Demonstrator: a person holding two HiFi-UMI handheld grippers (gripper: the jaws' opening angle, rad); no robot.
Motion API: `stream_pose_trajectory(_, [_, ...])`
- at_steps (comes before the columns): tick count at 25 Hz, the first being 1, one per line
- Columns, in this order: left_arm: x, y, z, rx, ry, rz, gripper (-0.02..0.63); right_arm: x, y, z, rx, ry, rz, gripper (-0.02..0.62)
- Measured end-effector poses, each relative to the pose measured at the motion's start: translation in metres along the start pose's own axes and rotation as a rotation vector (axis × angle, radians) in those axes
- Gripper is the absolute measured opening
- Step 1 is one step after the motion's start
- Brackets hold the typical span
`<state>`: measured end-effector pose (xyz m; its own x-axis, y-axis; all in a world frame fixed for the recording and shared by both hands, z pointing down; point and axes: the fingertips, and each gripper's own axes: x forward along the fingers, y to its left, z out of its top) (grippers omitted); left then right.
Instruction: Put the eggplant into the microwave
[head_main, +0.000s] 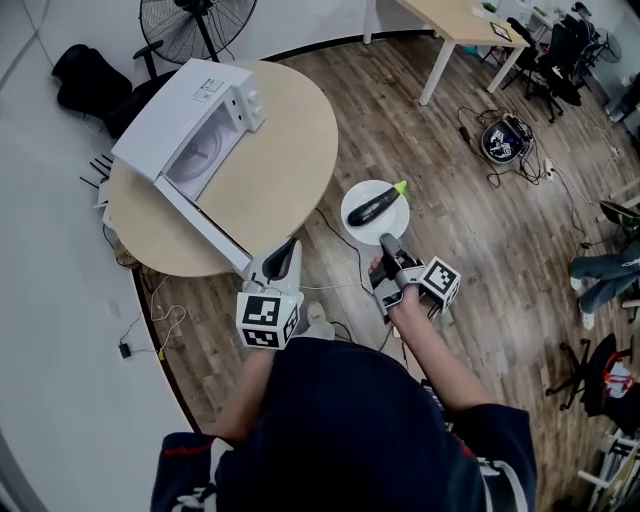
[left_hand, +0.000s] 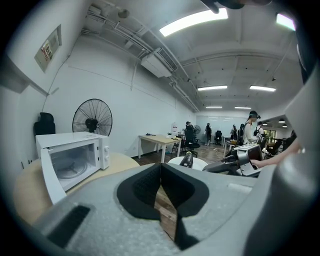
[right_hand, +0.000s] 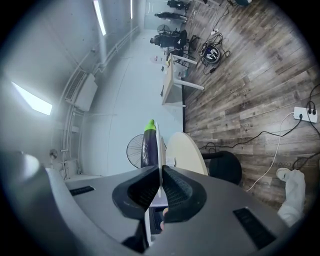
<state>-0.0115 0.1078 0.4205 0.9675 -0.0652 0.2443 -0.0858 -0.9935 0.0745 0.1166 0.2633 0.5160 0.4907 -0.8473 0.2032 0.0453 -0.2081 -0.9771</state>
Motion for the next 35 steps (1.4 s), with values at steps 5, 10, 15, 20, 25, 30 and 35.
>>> stream_pose_trajectory(5, [0.021, 0.027, 0.013, 0.001, -0.007, -0.034, 0.017, 0.039, 0.012, -0.004, -0.003, -0.002, -0.002, 0.023])
stream_pose_trajectory(10, [0.034, 0.053, 0.024, -0.006, -0.024, -0.03, 0.017, 0.069, 0.018, -0.005, -0.002, -0.004, -0.008, 0.023])
stream_pose_trajectory(15, [0.041, 0.074, 0.029, -0.019, -0.034, -0.012, 0.017, 0.098, 0.021, -0.013, -0.011, 0.032, -0.013, 0.023])
stream_pose_trajectory(20, [0.047, 0.092, 0.028, -0.036, -0.036, 0.02, 0.017, 0.125, 0.02, -0.022, -0.019, 0.08, -0.019, 0.023])
stream_pose_trajectory(25, [0.053, 0.111, 0.031, -0.054, -0.03, 0.078, 0.017, 0.156, 0.025, -0.028, -0.025, 0.146, -0.026, 0.023])
stream_pose_trajectory(30, [0.06, 0.133, 0.031, -0.09, -0.033, 0.162, 0.017, 0.206, 0.028, -0.036, -0.039, 0.235, -0.02, 0.023])
stream_pose_trajectory(35, [0.076, 0.153, 0.031, -0.118, -0.022, 0.234, 0.017, 0.263, 0.041, -0.051, -0.075, 0.363, -0.01, 0.023])
